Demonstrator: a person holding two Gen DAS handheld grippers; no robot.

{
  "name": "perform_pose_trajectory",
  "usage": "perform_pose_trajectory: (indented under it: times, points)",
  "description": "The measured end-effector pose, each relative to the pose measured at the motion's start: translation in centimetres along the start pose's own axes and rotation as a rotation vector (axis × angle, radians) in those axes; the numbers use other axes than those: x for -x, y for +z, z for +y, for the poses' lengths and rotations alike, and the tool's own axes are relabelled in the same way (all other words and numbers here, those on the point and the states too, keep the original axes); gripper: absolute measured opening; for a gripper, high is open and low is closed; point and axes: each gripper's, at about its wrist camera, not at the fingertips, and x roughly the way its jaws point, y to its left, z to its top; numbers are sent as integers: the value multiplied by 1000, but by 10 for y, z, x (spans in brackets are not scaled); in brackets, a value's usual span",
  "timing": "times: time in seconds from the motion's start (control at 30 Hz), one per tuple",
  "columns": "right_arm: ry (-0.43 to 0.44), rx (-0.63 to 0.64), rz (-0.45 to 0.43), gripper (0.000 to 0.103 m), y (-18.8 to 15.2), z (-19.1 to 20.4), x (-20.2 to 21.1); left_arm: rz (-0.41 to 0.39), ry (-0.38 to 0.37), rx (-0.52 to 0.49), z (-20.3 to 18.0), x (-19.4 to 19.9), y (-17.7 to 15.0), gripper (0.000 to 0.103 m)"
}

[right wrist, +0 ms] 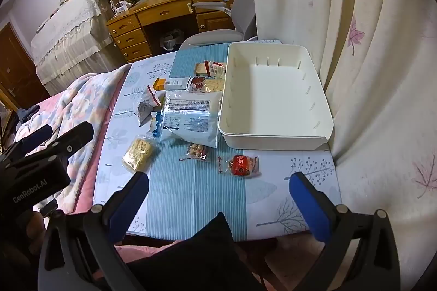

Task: Organize snacks

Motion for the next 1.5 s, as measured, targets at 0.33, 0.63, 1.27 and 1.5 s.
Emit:
perform_pose_trajectory:
  times: [0.33, 0.63, 1.27, 1.5]
  points:
    - [-8, -1, 8, 103, 4, -3, -5, 10, -3, 2, 6, -4, -3, 102]
    - [-6, -1, 17, 103, 4, -4, -12, 19, 4, 9, 8, -9, -1, 101]
    - [33, 13, 66, 103, 11, -17, -27, 51, 36, 23, 0, -12, -8, 98]
    - [59, 16, 87, 103, 11, -26, -31, 75, 54, 31, -10, -13, -8, 98]
